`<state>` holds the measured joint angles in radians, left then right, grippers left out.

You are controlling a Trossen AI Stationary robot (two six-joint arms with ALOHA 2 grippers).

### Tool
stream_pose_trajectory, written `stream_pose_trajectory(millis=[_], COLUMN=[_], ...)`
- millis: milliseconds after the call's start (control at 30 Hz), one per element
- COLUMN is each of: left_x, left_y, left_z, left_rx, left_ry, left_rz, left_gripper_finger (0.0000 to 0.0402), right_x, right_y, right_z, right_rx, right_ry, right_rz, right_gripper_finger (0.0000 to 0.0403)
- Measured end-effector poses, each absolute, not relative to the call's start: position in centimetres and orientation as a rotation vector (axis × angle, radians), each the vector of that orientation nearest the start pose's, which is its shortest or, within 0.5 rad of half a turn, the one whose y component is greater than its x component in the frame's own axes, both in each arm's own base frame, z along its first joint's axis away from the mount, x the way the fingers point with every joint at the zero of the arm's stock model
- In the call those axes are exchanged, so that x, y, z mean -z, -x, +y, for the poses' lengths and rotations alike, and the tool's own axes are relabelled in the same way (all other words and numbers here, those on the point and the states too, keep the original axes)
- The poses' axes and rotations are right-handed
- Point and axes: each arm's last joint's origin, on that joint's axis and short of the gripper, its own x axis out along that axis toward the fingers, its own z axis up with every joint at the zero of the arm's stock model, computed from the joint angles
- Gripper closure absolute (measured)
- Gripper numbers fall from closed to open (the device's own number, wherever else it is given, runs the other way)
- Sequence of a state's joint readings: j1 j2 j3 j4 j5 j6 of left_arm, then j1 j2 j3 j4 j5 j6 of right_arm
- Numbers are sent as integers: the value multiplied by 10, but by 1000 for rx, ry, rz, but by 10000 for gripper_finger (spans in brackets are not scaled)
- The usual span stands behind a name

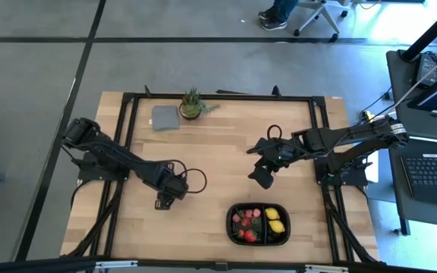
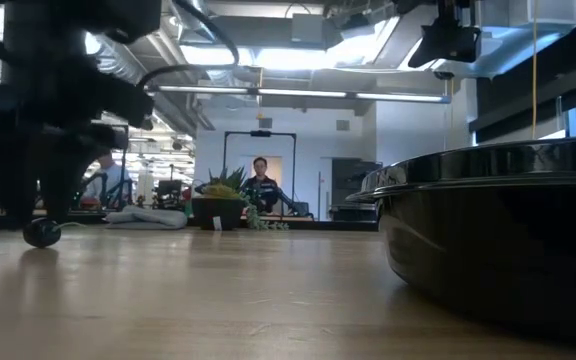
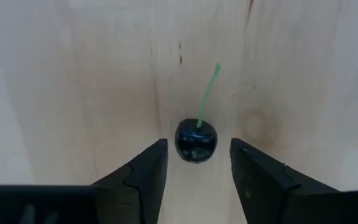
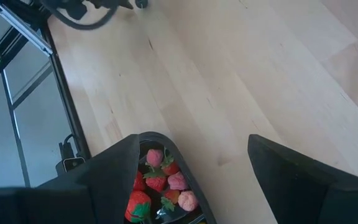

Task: Pick and placing Produce into tupperware
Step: Put the black cherry into the black bin

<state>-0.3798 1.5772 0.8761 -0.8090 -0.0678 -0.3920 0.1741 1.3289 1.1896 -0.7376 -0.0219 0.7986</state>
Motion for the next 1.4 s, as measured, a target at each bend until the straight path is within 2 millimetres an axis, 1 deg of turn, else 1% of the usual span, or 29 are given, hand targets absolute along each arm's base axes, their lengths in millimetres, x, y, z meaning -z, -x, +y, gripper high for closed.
stream_pose_trajectory(millis=[300,600,700,933,1067,1167,1267,1333,1400], left_x=[-143,-139,-138,-138,-138,-138,-142,-150,-162], left_y=[-243,-244,-244,-243,-243,-244,-249,-256,-268], left_z=[-94,-95,-95,-95,-95,-95,-95,-98,-100], left_rx=[-46,-27,-19,-17,-19,-21,29,117,198], left_ry=[-57,-79,-71,-59,-58,-11,84,167,238], left_rz=[1510,1527,1541,1549,1551,1559,1586,1585,1540], left_gripper_finger=[235,236,248,293,302,295,292,296,302], right_x=[-311,-311,-311,-311,-311,-311,-311,-311,-309], right_y=[-265,-265,-265,-265,-265,-265,-265,-265,-262], right_z=[47,47,47,47,47,47,48,49,50], right_rx=[168,169,168,168,168,170,182,161,172], right_ry=[-658,-658,-658,-656,-656,-662,-712,-768,-838], right_rz=[896,896,896,896,896,896,900,927,973], right_gripper_finger=[100,100,100,100,100,100,100,100,100])
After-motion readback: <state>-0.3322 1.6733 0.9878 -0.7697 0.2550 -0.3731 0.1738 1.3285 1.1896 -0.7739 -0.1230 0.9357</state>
